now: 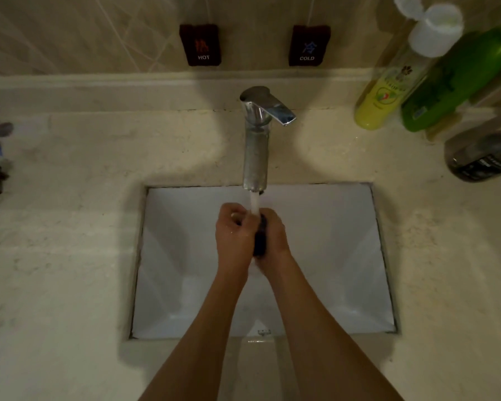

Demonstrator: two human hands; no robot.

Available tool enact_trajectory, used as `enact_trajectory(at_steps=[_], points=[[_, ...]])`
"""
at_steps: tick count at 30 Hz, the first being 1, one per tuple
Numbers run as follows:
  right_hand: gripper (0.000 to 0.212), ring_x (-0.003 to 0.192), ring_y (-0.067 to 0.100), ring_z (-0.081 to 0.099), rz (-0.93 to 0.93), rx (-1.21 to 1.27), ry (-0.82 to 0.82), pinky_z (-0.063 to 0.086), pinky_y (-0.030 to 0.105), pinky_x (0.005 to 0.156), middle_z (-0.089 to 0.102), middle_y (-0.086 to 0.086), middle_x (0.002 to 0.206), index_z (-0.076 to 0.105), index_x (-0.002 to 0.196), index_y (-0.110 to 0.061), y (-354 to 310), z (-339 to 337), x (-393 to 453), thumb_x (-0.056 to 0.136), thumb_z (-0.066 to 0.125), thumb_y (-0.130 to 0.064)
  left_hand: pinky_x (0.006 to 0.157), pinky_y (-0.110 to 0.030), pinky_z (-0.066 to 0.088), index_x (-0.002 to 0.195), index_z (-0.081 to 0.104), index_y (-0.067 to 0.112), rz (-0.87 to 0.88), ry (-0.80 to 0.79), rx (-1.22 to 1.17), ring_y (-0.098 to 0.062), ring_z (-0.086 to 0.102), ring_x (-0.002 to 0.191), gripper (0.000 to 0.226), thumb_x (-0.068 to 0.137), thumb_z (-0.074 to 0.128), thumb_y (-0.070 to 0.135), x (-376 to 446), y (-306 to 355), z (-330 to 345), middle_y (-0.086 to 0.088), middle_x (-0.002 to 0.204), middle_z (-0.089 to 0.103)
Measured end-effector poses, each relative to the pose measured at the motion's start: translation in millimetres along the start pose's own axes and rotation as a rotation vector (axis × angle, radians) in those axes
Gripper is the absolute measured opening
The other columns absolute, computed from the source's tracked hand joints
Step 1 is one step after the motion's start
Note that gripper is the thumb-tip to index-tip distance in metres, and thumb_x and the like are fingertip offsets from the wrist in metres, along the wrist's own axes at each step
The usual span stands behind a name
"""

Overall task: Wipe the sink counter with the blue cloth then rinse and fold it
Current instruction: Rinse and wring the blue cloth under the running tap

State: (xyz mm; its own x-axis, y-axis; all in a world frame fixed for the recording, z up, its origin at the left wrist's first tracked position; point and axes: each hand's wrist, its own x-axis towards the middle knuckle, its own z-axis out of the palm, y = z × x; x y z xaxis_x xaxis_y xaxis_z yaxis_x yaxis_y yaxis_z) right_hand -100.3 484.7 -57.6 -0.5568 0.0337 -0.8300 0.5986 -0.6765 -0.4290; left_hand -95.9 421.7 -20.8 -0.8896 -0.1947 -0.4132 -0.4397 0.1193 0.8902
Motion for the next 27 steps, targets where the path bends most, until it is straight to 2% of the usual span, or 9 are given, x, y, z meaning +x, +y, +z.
enact_trajectory(at_steps=[2, 4, 7, 9, 12, 16, 20, 23, 27], points=[[0.037, 0.094, 0.033, 0.07, 0.105, 0.046, -0.04, 0.058, 0.043, 0.071, 0.072, 0.018, 0.1, 0.07, 0.106, -0.006, -0.4, -6.7, -5.7, 0.09, 0.052, -0.034, 0.075, -0.03, 0.06, 0.103, 0.061, 0.018, -0.035, -0.044, 0.017, -0.015, 0.069, 0.082, 0.02, 0.085, 0.063, 0.009, 3.9, -2.8, -5.0, -0.005, 0.091, 0.068], [0.031, 0.102, 0.034, 0.07, 0.025, -0.012, -0.051, 0.06, 0.051, 0.08, 0.072, 0.019, 0.11, 0.068, 0.115, -0.01, 2.9, -9.9, -9.9, 0.093, 0.054, -0.028, 0.084, -0.043, 0.059, 0.09, 0.068, 0.025, -0.142, -0.009, 0.042, -0.02, 0.07, 0.087, 0.013, 0.08, 0.06, 0.025, 14.4, -5.7, -2.8, -0.005, 0.092, 0.071], [0.015, 0.096, 0.025, 0.07, -0.337, -0.326, 0.0, 0.059, 0.046, 0.086, 0.071, 0.012, 0.103, 0.064, 0.104, -0.015, 9.0, 0.0, -23.9, 0.095, 0.056, -0.023, 0.073, -0.037, 0.058, 0.085, 0.067, 0.021, -0.283, 0.101, 0.021, -0.02, 0.068, 0.08, 0.023, 0.083, 0.055, 0.041, 21.5, -0.9, 3.7, -0.006, 0.088, 0.071], [0.014, 0.09, 0.02, 0.067, -0.482, -0.464, 0.04, 0.056, 0.037, 0.077, 0.065, 0.01, 0.098, 0.058, 0.092, -0.018, 12.6, 8.7, -27.3, 0.094, 0.056, -0.031, 0.06, -0.028, 0.053, 0.095, 0.061, 0.009, -0.263, 0.038, -0.067, -0.015, 0.063, 0.073, 0.024, 0.093, 0.051, 0.031, 19.0, 2.3, 8.0, -0.004, 0.086, 0.066], [0.022, 0.081, 0.018, 0.067, -0.548, -0.566, 0.204, 0.053, 0.031, 0.067, 0.067, 0.006, 0.088, 0.062, 0.085, -0.019, 4.2, 16.3, -21.9, 0.092, 0.057, -0.039, 0.057, -0.029, 0.05, 0.08, 0.062, 0.012, -0.24, -0.004, -0.127, -0.017, 0.06, 0.066, 0.023, 0.097, 0.047, 0.017, 10.8, 6.0, 12.4, -0.004, 0.074, 0.062], [0.029, 0.065, 0.024, 0.07, -0.362, -0.363, 0.197, 0.056, 0.033, 0.056, 0.068, 0.013, 0.069, 0.066, 0.076, -0.003, -10.9, 12.0, -7.3, 0.096, 0.055, -0.02, 0.056, -0.034, 0.052, 0.073, 0.062, 0.007, -0.214, 0.008, -0.111, -0.024, 0.061, 0.064, 0.019, 0.089, 0.054, 0.015, 6.4, 5.2, 14.0, -0.014, 0.071, 0.062], [0.023, 0.072, 0.027, 0.068, -0.098, -0.06, 0.053, 0.053, 0.035, 0.063, 0.065, 0.015, 0.079, 0.063, 0.082, -0.004, -4.7, 5.9, -3.2, 0.093, 0.049, -0.017, 0.054, -0.031, 0.048, 0.071, 0.055, 0.002, -0.074, 0.002, 0.01, -0.016, 0.054, 0.058, 0.02, 0.086, 0.062, 0.014, 3.7, 6.6, 7.9, -0.014, 0.063, 0.054], [0.021, 0.077, 0.026, 0.066, 0.055, 0.229, -0.119, 0.053, 0.038, 0.073, 0.067, 0.012, 0.084, 0.064, 0.093, -0.007, -4.4, -6.7, -9.8, 0.087, 0.051, -0.022, 0.068, -0.027, 0.053, 0.086, 0.055, 0.016, -0.015, -0.051, 0.025, -0.014, 0.06, 0.077, 0.011, 0.083, 0.06, 0.006, 10.0, 9.8, 2.7, -0.004, 0.089, 0.06], [0.024, 0.08, 0.023, 0.069, -0.122, 0.185, -0.195, 0.052, 0.037, 0.077, 0.073, 0.011, 0.087, 0.077, 0.092, -0.01, -6.0, -7.6, -25.0, 0.088, 0.057, -0.023, 0.086, -0.044, 0.057, 0.082, 0.06, 0.038, -0.11, 0.031, 0.155, -0.026, 0.065, 0.095, 0.01, 0.076, 0.053, 0.044, 27.9, 6.6, 1.7, -0.009, 0.115, 0.062]])
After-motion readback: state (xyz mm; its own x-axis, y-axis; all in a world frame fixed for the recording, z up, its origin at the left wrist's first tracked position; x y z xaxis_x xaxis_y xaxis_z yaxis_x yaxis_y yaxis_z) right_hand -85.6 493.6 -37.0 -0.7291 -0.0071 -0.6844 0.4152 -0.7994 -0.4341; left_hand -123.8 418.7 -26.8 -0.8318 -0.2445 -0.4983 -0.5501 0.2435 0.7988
